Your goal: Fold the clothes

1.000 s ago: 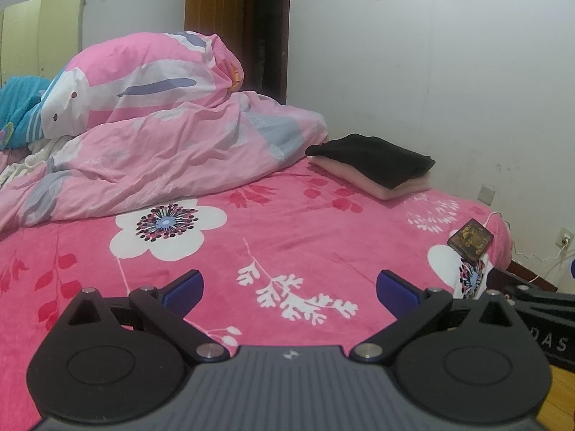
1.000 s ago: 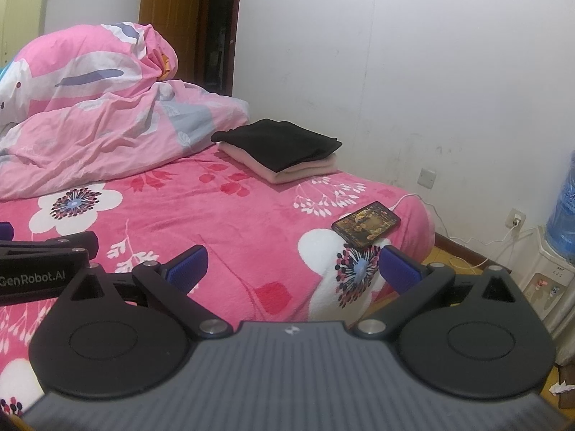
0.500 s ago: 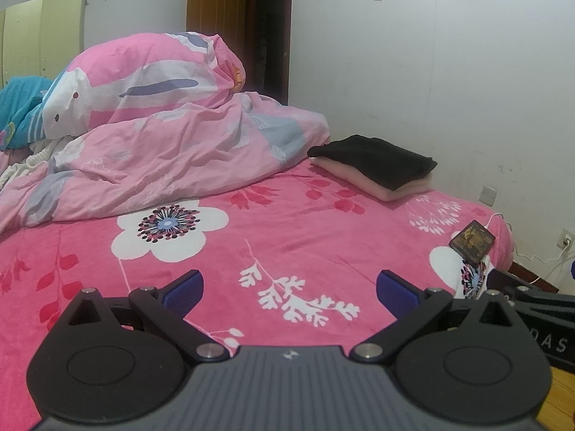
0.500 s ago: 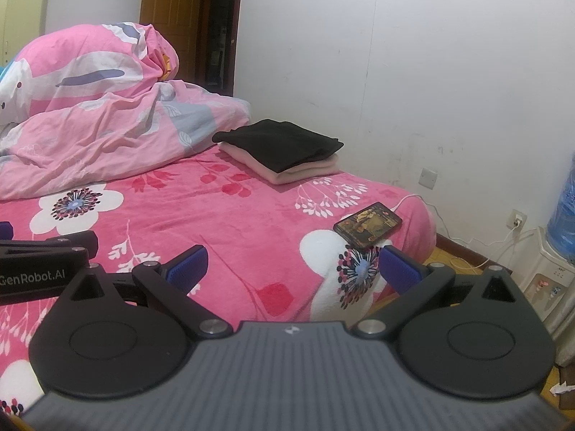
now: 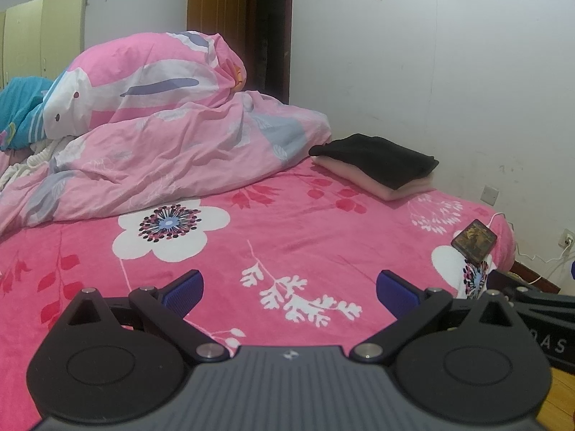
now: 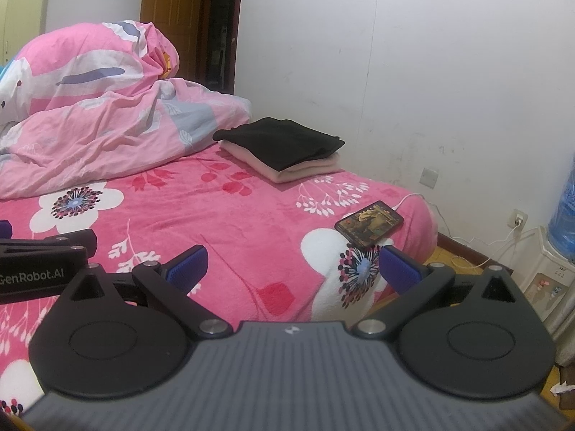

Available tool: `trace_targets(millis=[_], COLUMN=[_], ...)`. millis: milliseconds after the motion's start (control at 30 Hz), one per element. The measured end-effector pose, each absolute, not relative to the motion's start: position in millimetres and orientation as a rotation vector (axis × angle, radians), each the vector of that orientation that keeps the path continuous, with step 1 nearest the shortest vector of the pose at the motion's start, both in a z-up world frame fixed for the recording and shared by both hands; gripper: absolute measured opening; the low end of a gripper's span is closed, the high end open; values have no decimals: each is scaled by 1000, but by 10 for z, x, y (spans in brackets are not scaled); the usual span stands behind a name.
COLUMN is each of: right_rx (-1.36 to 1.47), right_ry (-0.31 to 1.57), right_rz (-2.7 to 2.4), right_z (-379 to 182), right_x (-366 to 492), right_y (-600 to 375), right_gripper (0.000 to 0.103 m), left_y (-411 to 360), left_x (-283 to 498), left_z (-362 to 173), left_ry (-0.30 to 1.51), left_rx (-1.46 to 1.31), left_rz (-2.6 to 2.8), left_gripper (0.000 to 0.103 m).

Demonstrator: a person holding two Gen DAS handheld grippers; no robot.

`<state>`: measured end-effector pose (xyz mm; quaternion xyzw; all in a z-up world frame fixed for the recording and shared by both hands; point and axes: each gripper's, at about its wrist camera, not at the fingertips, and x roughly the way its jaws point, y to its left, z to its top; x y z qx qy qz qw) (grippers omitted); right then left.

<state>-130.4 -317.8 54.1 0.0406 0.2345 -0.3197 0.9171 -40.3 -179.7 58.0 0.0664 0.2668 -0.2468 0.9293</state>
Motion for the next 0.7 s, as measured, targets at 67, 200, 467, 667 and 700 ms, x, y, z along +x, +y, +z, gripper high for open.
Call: trace_targets(millis=[67,200,467,667,700], right_rx=[84,83,82,81,81], right_ry=[483,484,489,491,491], right_rz=[-657,-657,-655,-652,-652], right_z=[539,534,518,513,513], right_x=[-1302,-1301,-1294,-1277,-1276], right_y=[-3182,-3179,-3170,-3160,-3159], right_gripper=[102,102,102,102,102], left_y=[-1800,-1807,-1797,-1791,-1789], left_x=[-403,-397,-392,-397,-395], left_z=[583,582,555,542,541], left_ry=[547,549,554,555,556], left_rx=[136,136,136,133,133], left_rz=[-505,-504,-502,-497,-497], left_gripper=[103,103,103,103,103])
